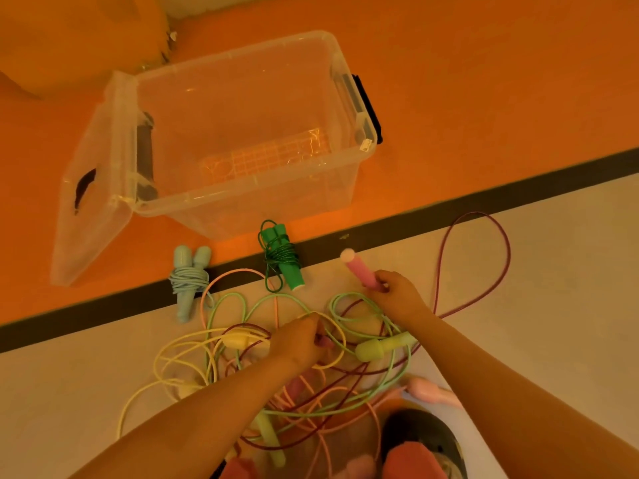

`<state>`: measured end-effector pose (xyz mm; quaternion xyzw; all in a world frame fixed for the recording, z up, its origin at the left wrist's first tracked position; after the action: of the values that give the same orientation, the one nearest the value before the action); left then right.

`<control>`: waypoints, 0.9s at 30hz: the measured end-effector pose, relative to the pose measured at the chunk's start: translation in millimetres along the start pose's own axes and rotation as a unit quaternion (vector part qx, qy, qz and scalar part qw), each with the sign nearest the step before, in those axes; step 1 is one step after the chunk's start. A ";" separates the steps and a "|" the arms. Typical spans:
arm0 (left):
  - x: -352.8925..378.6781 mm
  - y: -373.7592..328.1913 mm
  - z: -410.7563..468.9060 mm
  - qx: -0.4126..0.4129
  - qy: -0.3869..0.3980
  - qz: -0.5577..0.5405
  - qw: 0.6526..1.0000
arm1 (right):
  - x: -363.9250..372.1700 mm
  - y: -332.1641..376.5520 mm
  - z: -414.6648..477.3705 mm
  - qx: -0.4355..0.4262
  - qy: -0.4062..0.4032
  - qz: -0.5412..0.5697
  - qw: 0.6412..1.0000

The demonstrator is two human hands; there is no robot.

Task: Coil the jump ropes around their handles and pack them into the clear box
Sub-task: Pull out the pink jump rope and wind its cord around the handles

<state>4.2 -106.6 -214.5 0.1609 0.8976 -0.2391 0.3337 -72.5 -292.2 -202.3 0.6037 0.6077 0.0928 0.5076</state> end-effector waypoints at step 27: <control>-249.2 -70.5 -259.9 0.200 -0.136 -0.518 0.821 | -105.8 268.1 -191.1 -0.238 0.014 0.185 0.953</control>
<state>17.7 -58.2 148.9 -0.2988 0.7267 -0.5702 0.2400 -66.2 -216.1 135.0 0.5653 0.4529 0.3355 0.6023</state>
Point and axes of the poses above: each hand's wrist, its own z-axis towards the middle knuckle, its own x-axis out of the palm, y = z × x, the point moved 2 cm from there along z, towards the middle knuckle, and after that the axes turned 2 degrees about -x, right-handed, at the moved point
